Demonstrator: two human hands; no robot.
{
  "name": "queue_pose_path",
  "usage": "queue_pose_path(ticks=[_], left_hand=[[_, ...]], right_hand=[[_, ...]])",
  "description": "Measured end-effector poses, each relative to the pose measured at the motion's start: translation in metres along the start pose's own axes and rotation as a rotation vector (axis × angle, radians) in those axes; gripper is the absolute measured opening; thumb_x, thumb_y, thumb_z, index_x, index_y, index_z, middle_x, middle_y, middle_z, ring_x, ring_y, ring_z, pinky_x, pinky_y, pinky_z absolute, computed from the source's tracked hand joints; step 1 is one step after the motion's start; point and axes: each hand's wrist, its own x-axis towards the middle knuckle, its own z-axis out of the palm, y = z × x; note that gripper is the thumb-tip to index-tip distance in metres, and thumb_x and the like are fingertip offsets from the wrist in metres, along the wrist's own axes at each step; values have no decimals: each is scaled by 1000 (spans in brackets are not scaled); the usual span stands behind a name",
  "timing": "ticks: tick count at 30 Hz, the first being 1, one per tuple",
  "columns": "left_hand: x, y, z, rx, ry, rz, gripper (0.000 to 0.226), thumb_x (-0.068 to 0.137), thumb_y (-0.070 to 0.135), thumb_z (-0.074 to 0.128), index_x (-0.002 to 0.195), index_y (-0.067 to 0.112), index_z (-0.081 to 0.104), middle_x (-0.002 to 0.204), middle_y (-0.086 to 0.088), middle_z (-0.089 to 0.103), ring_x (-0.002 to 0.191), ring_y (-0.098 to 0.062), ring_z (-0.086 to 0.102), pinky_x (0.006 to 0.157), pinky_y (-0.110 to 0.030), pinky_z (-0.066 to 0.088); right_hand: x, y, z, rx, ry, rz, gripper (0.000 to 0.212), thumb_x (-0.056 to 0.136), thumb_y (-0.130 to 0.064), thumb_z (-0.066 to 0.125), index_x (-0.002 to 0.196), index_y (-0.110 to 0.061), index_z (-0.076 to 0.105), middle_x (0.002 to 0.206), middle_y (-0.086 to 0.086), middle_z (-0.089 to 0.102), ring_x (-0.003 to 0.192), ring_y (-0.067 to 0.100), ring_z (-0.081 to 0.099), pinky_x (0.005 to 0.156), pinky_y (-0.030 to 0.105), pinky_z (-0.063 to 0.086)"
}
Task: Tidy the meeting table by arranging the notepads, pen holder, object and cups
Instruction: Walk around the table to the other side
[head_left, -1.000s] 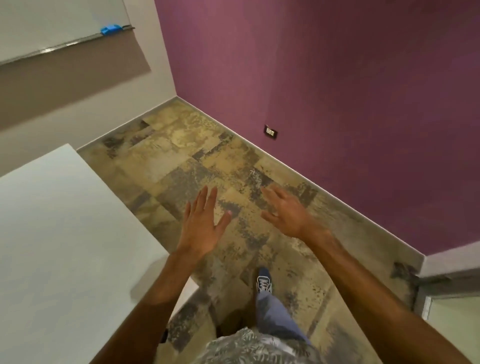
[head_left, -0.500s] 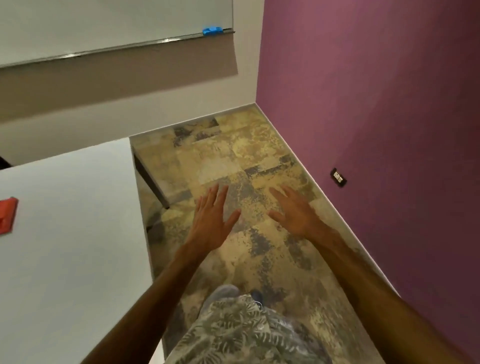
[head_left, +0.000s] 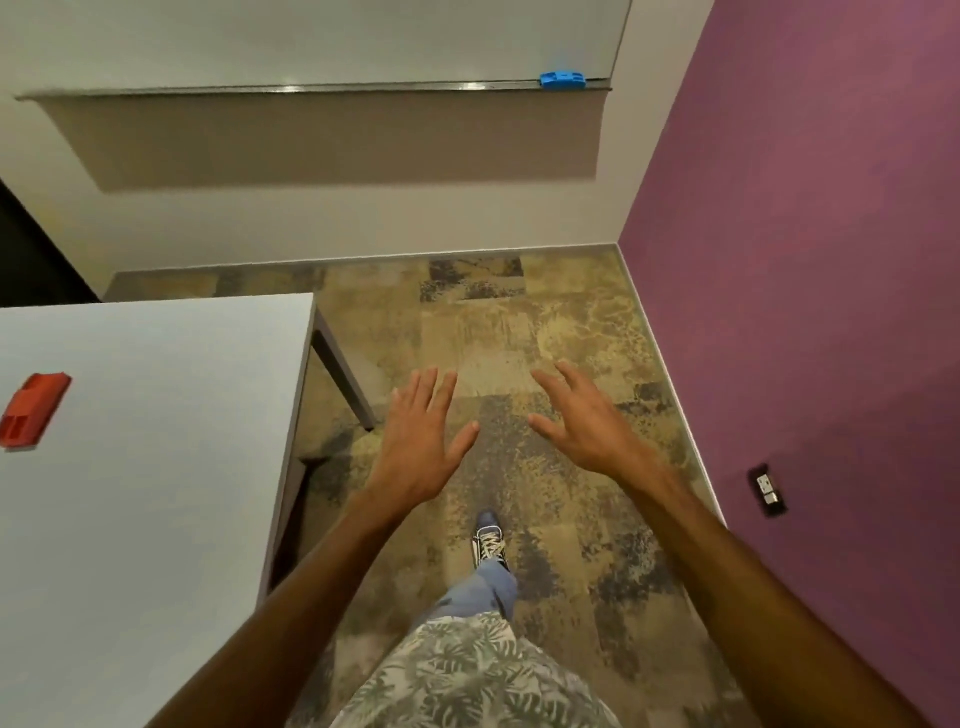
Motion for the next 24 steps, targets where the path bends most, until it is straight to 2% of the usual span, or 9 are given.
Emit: queue_pose_path(ticks=[5,10,18,24], left_hand=[[94,-16,-8,14,-18,-109,75,98,57,37,158,22,9,166,-7,3,153,-24,0,123,-47,6],[169,-31,-28,-1,8,-165,74,98,57,36,158,22,9,166,-8,4,153,-25,0,123,-49,8],[267,-70,-50,-8,188,-286,71,98,58,32,157,23,12,165,-6,11,153,-21,3,123,-50,1],[361,-111,-62,43,254,-440,72,97,60,31,157,25,11,165,-6,10,153,-21,2,122,-51,-4]], right_hand=[[112,13,-29,-52,-79,-58,68,98,-49,51,156,-26,24,164,15,15,151,31,18,120,43,23],[205,14,-56,-107,-125,-122,68,97,-50,52,156,-29,24,164,13,16,150,31,21,119,46,27],[345,-9,-83,-176,-155,-317,67,97,-54,49,155,-30,24,163,14,19,148,33,26,115,49,30],[476,-31,-96,-208,-185,-478,69,98,-53,47,157,-28,22,164,14,18,149,31,22,117,47,26]])
